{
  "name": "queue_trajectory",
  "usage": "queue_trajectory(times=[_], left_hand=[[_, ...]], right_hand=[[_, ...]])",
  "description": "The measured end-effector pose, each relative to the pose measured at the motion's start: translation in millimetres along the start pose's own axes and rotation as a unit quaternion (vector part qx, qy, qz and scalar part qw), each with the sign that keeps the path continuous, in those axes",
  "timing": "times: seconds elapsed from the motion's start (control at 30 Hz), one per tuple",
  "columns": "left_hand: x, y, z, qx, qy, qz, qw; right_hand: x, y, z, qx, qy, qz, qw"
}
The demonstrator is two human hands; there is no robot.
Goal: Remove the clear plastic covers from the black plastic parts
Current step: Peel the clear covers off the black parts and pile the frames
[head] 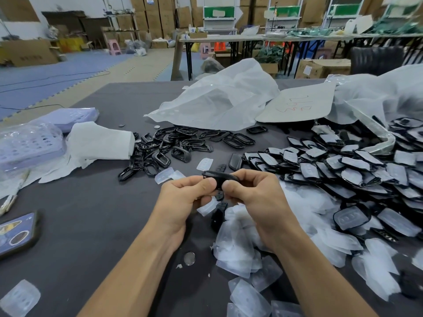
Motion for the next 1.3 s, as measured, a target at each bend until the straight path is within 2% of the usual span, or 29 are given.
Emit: queue_trajectory(times=[0.13,0.3,0.37,0.43,0.5,0.6,0.67,0.73,0.8,0.9,0.97,1.07,1.13,1.3], left_hand=[[-1,2,1,-0.028,-0.017,-0.055,0.998],[14,19,-4,-0.131,0.012,-0.139,0.982],[10,20,-4,-0.091,0.005,-0.112,0.990],[1,14,-3,-0.008,-0.010,-0.064,0.998],[-6,12,-2,0.034,-0.016,-0.050,0.998],[-6,13,-3,0.039,-0.002,-0.026,0.999],[-7,3,0,0.071,0.007,-0.006,0.997],[-7,-8,2,0.109,0.011,-0.002,0.994],[-4,-18,5,0.134,0.026,0.007,0.991],[0,-25,8,0.151,0.048,0.028,0.987],[-1,-27,10,0.158,0.050,0.036,0.985],[-3,-31,13,0.162,0.055,0.043,0.984],[-3,-31,14,0.160,0.060,0.054,0.984],[-1,-27,15,0.145,0.076,0.076,0.984]], right_hand=[[-1,1,0,-0.027,0.011,0.004,1.000],[-4,13,-7,-0.132,0.036,0.099,0.986],[-6,4,-4,-0.087,0.011,0.095,0.992],[-12,-14,-2,0.034,-0.051,-0.004,0.998],[-20,-17,-7,0.120,-0.121,-0.134,0.976],[-26,-1,-17,0.138,-0.213,-0.274,0.928],[-28,10,-22,0.132,-0.255,-0.339,0.896],[-25,15,-20,0.114,-0.241,-0.365,0.892],[-18,16,-18,0.104,-0.200,-0.363,0.904],[-17,11,-21,0.140,-0.174,-0.375,0.900],[-16,11,-20,0.157,-0.158,-0.453,0.863],[0,15,-11,0.105,-0.077,-0.578,0.805],[1,16,-9,0.087,-0.067,-0.575,0.810],[-2,7,-8,0.092,-0.071,-0.470,0.875]])
Point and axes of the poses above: each hand's wrist, its own z-axis towards the middle knuckle, its own y-axis out of the palm, x = y × z, the point moved 9 cm from there along z, towards the middle knuckle, and after that the axes turned 12 degrees about y, right-handed, at the moved point
